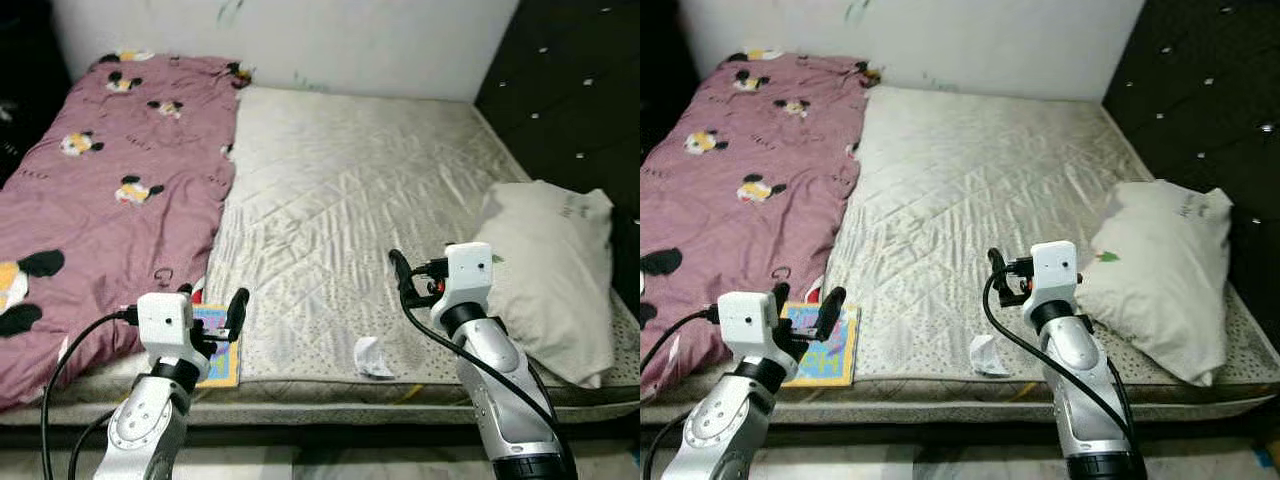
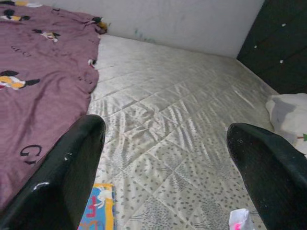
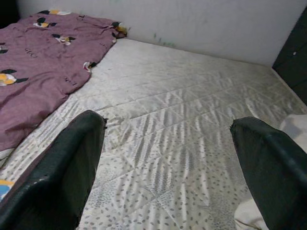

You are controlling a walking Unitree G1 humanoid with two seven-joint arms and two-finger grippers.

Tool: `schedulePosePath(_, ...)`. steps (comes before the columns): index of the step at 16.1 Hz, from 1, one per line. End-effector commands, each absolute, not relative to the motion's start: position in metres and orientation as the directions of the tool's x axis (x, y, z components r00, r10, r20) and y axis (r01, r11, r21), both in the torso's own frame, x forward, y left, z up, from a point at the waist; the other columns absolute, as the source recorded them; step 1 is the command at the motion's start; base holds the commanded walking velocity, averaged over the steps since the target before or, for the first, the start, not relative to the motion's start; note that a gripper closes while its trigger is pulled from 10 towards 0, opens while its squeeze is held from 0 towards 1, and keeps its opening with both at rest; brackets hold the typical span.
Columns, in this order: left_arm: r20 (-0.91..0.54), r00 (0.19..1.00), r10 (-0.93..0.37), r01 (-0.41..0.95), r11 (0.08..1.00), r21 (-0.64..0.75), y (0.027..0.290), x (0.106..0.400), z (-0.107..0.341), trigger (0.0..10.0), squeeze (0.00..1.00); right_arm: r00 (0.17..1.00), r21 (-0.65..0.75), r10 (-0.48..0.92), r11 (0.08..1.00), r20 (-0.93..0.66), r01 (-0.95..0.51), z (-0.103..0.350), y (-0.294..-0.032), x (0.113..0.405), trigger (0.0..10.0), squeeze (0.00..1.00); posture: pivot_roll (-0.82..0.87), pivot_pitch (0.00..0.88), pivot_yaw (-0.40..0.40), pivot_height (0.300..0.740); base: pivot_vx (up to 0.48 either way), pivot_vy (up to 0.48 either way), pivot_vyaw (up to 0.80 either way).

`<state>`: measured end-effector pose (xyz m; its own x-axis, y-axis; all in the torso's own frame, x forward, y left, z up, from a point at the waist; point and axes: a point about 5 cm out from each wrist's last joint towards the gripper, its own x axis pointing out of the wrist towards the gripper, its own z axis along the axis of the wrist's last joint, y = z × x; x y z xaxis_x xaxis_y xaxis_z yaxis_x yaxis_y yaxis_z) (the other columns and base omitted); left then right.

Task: Clean up the room

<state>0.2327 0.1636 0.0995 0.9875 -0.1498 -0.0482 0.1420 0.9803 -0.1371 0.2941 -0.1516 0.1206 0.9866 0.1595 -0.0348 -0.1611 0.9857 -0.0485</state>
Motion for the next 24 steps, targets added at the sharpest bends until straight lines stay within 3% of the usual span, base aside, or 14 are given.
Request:
schedulePosePath(1, -0.048, 0.986, -0.158, 0.151, 0.980, -0.134, 0.163, 0.233, 0.100, 10.0, 0.00, 0.990, -0.063, 0.134, 0.989, -0.034, -0.136, 0.121, -0.157, 0.295, 10.0, 0.00, -0.04, 0.022, -0.086, 0.740, 0.000, 0.000, 0.00)
schedulePosePath(18, -0.043, 0.983, -0.179, 0.171, 0.974, -0.146, 0.159, 0.237, 0.099, 10.0, 0.00, 0.991, -0.103, 0.133, 0.986, -0.015, -0.134, 0.121, -0.157, 0.300, 10.0, 0.00, -0.05, 0.007, -0.074, 0.740, 0.320, 0.000, 0.00)
schedulePosePath(24, -0.057, 0.987, -0.152, 0.143, 0.979, -0.143, 0.159, 0.239, 0.096, 10.0, 0.00, 0.989, -0.094, 0.144, 0.985, -0.029, -0.146, 0.114, -0.154, 0.299, 10.0, 0.00, -0.04, 0.000, -0.073, 0.740, 0.000, 0.000, 0.00)
